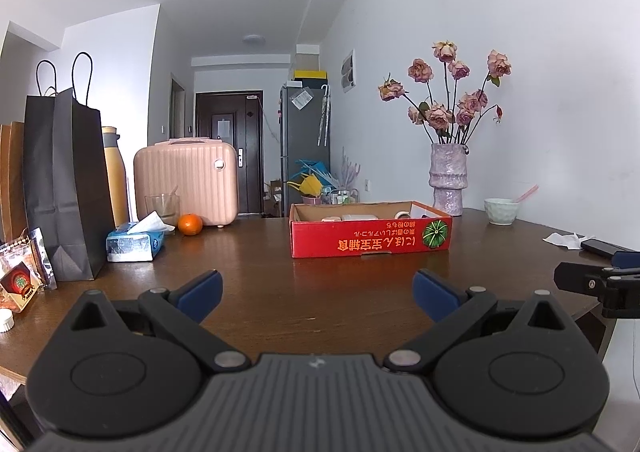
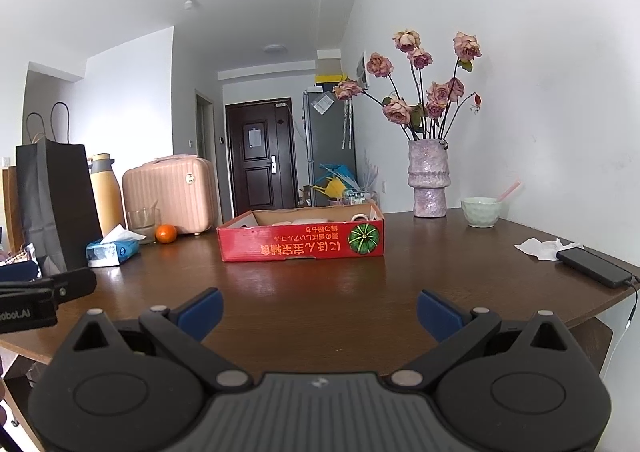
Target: Organize rigid objects
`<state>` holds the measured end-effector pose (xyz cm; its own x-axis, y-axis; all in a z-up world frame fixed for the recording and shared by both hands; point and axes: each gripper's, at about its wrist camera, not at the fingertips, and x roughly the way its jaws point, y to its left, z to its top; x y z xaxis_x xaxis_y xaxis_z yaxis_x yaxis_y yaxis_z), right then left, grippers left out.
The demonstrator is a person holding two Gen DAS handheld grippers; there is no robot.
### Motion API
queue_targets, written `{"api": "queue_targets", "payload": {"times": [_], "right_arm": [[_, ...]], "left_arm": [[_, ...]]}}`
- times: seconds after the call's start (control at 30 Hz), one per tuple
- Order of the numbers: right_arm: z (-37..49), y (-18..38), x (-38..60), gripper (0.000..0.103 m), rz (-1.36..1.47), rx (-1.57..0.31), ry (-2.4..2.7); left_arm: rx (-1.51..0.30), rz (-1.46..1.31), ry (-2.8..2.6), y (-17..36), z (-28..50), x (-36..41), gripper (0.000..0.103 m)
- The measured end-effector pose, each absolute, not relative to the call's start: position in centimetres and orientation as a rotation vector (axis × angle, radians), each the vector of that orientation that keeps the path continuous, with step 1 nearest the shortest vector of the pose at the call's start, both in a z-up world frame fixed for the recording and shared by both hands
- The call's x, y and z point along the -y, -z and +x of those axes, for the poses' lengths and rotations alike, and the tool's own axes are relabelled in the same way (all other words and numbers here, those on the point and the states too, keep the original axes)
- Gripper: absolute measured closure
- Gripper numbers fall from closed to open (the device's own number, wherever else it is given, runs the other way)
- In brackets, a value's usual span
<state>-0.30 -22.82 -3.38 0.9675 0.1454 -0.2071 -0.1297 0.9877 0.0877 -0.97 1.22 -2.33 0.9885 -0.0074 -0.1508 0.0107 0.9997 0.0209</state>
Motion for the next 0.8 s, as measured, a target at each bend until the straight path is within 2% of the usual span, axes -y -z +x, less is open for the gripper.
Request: {"api": "queue_targets", "payload": {"times": [0.8], "right_arm": [[-0.06,3.44,23.07,0.0,0.081,-0.228,-0.132]], "left_arm": [[-0.153,0.024,0.022,2.42,-0.81,-1.09,0.0]]}}
